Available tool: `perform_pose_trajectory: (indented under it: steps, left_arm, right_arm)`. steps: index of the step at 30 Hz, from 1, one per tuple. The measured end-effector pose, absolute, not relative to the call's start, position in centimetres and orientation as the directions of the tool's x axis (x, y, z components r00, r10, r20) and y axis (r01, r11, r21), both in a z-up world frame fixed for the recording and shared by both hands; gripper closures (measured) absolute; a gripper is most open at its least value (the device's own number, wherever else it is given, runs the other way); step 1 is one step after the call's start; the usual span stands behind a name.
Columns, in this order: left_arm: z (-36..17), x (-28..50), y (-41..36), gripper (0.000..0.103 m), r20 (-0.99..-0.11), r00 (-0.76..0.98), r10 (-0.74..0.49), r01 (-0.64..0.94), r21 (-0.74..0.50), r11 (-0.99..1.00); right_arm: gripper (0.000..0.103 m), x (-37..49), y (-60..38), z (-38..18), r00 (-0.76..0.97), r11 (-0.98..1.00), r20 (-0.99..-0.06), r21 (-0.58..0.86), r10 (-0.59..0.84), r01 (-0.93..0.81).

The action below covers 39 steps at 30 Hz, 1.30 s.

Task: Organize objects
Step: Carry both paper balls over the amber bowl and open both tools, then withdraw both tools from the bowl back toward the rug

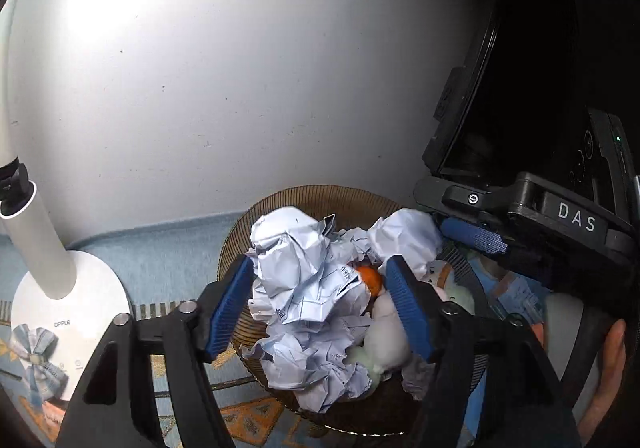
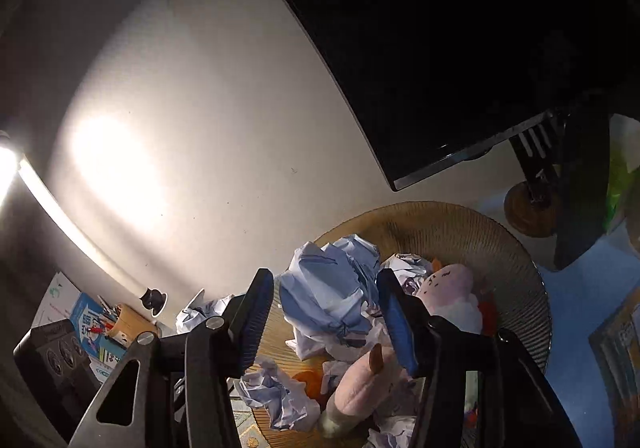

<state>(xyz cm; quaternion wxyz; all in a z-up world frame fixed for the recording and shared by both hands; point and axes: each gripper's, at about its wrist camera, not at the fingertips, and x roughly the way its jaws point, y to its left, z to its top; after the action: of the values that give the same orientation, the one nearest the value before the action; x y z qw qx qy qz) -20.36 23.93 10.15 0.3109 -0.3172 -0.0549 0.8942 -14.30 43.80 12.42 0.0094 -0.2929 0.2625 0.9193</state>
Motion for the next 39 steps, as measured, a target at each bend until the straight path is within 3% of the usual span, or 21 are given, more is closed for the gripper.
perform_pose_trajectory:
  steps: [8, 16, 18, 19, 20, 27, 33, 36, 39]
  left_arm:
    - [11.1, -17.2, 21.4, 0.027, -0.520, -0.607, 0.601, -0.530, -0.299, -0.794]
    - [13.5, -8.5, 13.1, 0.026, -0.495, -0.692, 0.525, -0.446, -0.278, -0.851]
    - [13.1, -6.1, 10.7, 0.017, -0.494, -0.732, 0.469, -0.395, -0.254, -0.883]
    - [12.7, -4.8, 9.4, 0.005, -0.485, -0.758, 0.436, -0.362, -0.243, -0.900]
    - [12.3, -3.5, 8.2, 0.001, -0.473, -0.786, 0.399, -0.324, -0.235, -0.916]
    - [7.0, -1.0, 2.7, 0.001, -0.522, -0.823, 0.226, -0.150, -0.183, -0.972]
    - [4.2, -1.9, 1.1, 0.001, -0.562, -0.779, 0.279, -0.147, -0.269, -0.952]
    - [3.3, -2.7, 1.1, 0.001, -0.618, -0.741, 0.263, -0.112, -0.272, -0.956]
    - [3.4, -2.4, 1.1, 0.001, -0.611, -0.753, 0.246, -0.103, -0.259, -0.960]
  right_arm:
    - [0.033, -11.3, 43.1, 12.5, -0.830, -0.861, -0.543, 0.477, -0.132, -0.175]
    - [0.033, -2.9, 35.2, 15.3, -0.822, -0.942, -0.551, 0.331, -0.145, -0.056]
    - [0.033, -0.8, 32.8, 15.5, -0.825, -0.957, -0.546, 0.289, -0.146, -0.022]
    - [0.033, 0.2, 31.9, 15.3, -0.824, -0.960, -0.545, 0.280, -0.155, -0.004]
    - [0.033, 0.9, 30.8, 15.0, -0.820, -0.961, -0.546, 0.276, -0.169, 0.014]
    - [0.033, 2.2, 25.9, 9.3, -0.828, -0.986, -0.547, 0.162, -0.123, 0.039]
    - [0.033, 0.8, 24.7, 4.0, -0.795, -0.989, -0.595, 0.138, -0.117, 0.042]
    - [0.033, -0.8, 24.8, 2.3, -0.733, -0.990, -0.671, 0.139, -0.117, 0.031]
    - [0.033, -1.0, 25.0, 1.9, -0.723, -0.988, -0.680, 0.155, -0.125, 0.025]
